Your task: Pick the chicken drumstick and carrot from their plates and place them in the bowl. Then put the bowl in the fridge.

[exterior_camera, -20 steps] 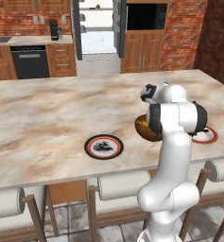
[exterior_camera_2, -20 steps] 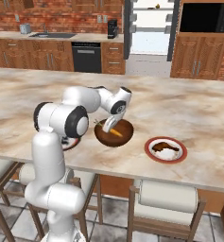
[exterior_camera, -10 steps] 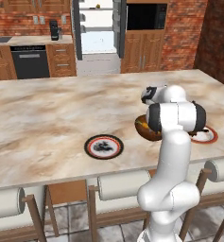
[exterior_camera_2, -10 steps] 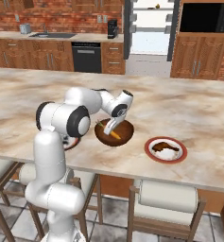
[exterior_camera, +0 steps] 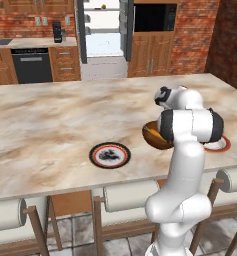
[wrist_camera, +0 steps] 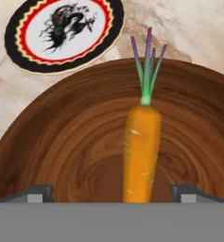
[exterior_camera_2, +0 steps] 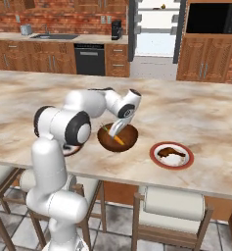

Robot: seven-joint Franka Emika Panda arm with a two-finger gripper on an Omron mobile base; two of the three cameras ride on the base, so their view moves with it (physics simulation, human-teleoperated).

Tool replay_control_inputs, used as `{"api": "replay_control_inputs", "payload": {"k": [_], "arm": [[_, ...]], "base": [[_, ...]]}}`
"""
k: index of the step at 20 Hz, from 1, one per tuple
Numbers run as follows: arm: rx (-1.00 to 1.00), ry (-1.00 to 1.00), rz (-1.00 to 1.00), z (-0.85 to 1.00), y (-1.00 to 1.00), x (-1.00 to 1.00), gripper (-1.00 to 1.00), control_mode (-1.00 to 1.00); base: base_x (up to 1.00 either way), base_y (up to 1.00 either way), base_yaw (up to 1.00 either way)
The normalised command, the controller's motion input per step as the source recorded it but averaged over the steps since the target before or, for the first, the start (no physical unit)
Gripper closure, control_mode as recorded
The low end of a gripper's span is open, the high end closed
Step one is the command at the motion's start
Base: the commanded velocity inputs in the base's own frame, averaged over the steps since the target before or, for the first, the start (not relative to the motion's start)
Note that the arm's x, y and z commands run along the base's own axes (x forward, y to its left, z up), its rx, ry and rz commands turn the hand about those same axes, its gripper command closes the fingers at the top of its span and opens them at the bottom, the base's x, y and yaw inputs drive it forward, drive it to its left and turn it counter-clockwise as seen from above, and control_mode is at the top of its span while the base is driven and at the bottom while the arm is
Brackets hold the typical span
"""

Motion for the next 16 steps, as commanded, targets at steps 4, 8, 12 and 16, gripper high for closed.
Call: {"api": "replay_control_inputs", "payload": {"k": [4,8,12,16], "arm": [[-0.03,0.00,-0.10,0.49,-0.07,-0.34,-1.00,-1.00],[-0.11,-0.15,-0.33,0.29,-0.23,-0.38,-1.00,-1.00],[-0.17,-0.06,-0.39,0.33,-0.28,-0.27,-1.00,-1.00],[-0.15,0.00,-0.34,0.32,-0.40,-0.29,-1.00,-1.00]], "base": [[0.00,0.00,0.00],[0.00,0.00,0.00],[0.00,0.00,0.00],[0.00,0.00,0.00]]}}
